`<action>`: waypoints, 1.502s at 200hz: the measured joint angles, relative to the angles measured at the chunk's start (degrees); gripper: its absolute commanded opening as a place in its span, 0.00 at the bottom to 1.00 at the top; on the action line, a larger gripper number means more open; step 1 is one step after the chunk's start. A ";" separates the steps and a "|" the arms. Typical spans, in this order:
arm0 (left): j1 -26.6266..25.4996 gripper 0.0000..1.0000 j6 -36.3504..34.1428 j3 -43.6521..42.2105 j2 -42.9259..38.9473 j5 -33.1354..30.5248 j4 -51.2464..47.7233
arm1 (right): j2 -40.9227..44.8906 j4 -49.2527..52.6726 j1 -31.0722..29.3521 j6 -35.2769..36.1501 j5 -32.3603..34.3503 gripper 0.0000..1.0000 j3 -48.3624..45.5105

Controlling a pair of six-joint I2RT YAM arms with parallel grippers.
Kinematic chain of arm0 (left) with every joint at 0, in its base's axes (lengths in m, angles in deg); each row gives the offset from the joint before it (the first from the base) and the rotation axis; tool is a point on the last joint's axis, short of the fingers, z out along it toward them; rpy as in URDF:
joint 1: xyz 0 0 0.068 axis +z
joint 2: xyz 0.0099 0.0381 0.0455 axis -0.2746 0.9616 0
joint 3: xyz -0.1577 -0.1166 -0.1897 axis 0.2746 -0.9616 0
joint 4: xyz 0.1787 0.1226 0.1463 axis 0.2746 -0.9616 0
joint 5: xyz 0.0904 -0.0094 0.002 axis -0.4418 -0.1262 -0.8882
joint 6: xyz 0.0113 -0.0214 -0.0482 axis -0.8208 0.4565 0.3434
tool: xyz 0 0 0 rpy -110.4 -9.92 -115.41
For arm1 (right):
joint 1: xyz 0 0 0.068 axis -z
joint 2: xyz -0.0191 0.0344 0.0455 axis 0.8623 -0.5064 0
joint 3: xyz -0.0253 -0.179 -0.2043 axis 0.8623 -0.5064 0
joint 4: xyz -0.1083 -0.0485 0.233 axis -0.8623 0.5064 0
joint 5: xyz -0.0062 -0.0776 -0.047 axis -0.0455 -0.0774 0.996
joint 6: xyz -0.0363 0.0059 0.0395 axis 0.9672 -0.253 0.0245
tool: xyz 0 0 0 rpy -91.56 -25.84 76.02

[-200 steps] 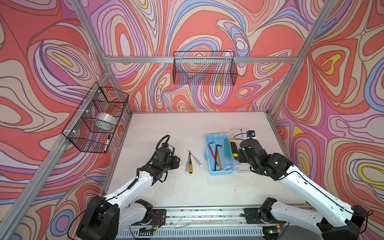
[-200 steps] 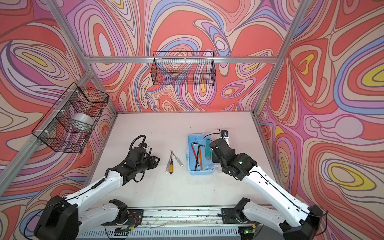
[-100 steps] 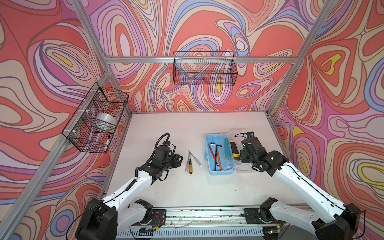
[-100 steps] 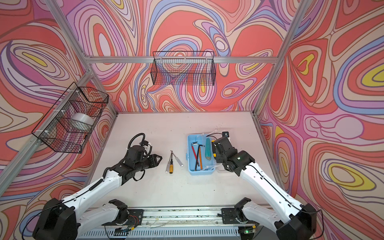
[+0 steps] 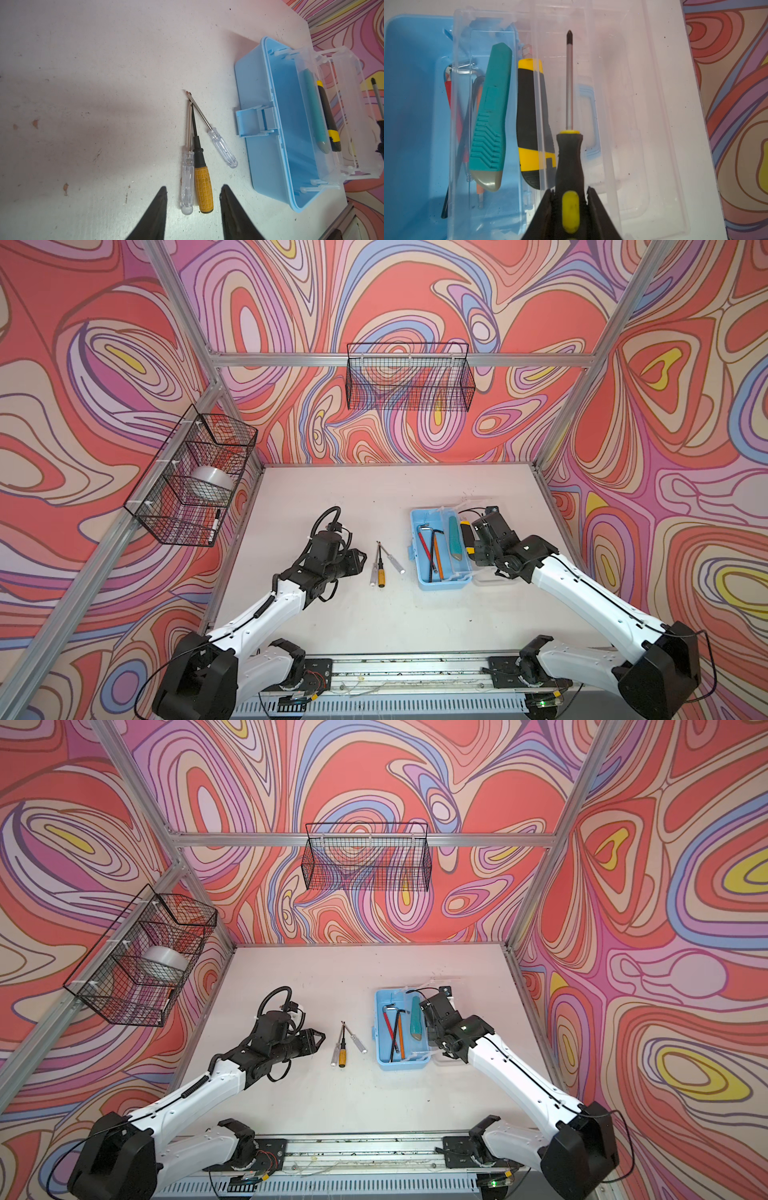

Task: Pack the tool kit
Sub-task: 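Lift the black-yellow screwdriver with the right gripper over the clear tray, then lower the screwdriver into the clear tray and open the right gripper, then move the right gripper back and close it on a clear-handled screwdriver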

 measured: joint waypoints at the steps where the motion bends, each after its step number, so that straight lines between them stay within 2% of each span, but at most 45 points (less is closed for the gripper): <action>1: 0.00 0.42 0.02 -0.02 0.00 0.00 0.02 | -0.09 0.00 0.02 -0.02 0.00 0.19 0.00; 15: 0.00 0.42 0.00 -0.09 -0.02 0.00 0.09 | -1.33 -0.02 0.35 -0.33 0.17 0.27 0.00; 66: 0.00 0.42 0.02 -0.20 -0.02 0.00 0.17 | -1.73 -0.13 1.07 -0.79 0.52 0.44 0.00; 121: 0.00 0.42 0.02 -0.20 -0.02 0.09 0.50 | 0.90 0.46 1.16 -0.85 -0.81 0.42 0.74; 154: 0.00 0.42 0.00 -0.20 -0.02 0.63 0.50 | 3.67 -0.52 0.85 -1.01 -6.71 0.40 5.20; 173: 0.00 0.42 0.02 -0.20 -0.02 0.79 0.61 | 3.43 -2.95 -1.90 -1.29 -9.97 0.39 8.00; 201: 0.00 0.42 0.00 -0.42 -0.02 1.07 1.49 | -3.76 -7.21 -9.33 -0.94 -13.03 0.38 12.74; 222: 0.00 0.42 0.00 -0.55 0.00 1.09 1.77 | -11.63 -10.36 -12.37 0.04 -16.02 0.26 14.80; 263: 0.00 0.42 0.00 -0.68 0.02 1.07 1.99 | -26.60 -13.40 -15.02 1.77 -20.33 0.26 17.40; 300: 0.00 0.42 -0.04 -0.83 0.00 1.03 1.97 | -33.22 -14.03 -19.08 2.56 -21.62 0.27 19.69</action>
